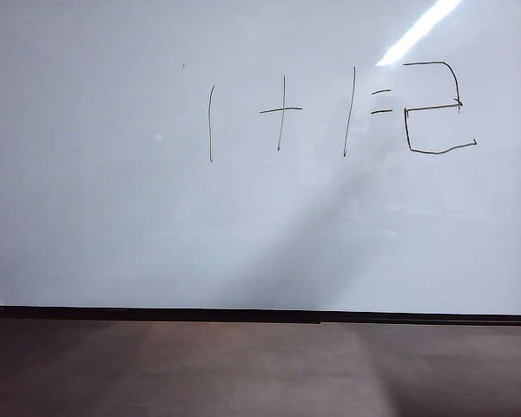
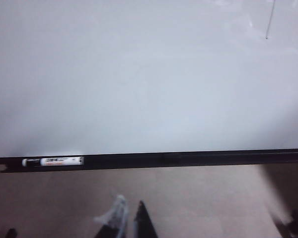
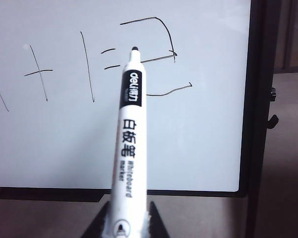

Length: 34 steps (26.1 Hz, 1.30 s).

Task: Reach to the right to find the marker pen, pick it up, and write the answer to the math problem on the whiteboard.

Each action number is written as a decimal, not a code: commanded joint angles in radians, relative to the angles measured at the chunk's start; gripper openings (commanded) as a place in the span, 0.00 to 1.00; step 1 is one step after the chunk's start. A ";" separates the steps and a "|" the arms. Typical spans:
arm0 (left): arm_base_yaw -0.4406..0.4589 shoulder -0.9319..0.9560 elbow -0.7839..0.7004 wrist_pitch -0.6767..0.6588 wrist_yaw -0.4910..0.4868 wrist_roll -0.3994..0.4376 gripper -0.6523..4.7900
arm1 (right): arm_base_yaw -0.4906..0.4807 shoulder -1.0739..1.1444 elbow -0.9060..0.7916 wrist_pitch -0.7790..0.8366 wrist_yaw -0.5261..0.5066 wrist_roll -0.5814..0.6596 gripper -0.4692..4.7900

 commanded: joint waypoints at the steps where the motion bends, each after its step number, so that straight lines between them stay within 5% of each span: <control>1: 0.032 0.001 0.001 0.028 0.007 -0.022 0.17 | 0.000 0.000 0.004 0.013 -0.002 0.000 0.08; 34: 0.063 0.001 0.001 0.031 0.000 -0.025 0.17 | 0.000 0.000 0.004 0.014 -0.002 0.000 0.08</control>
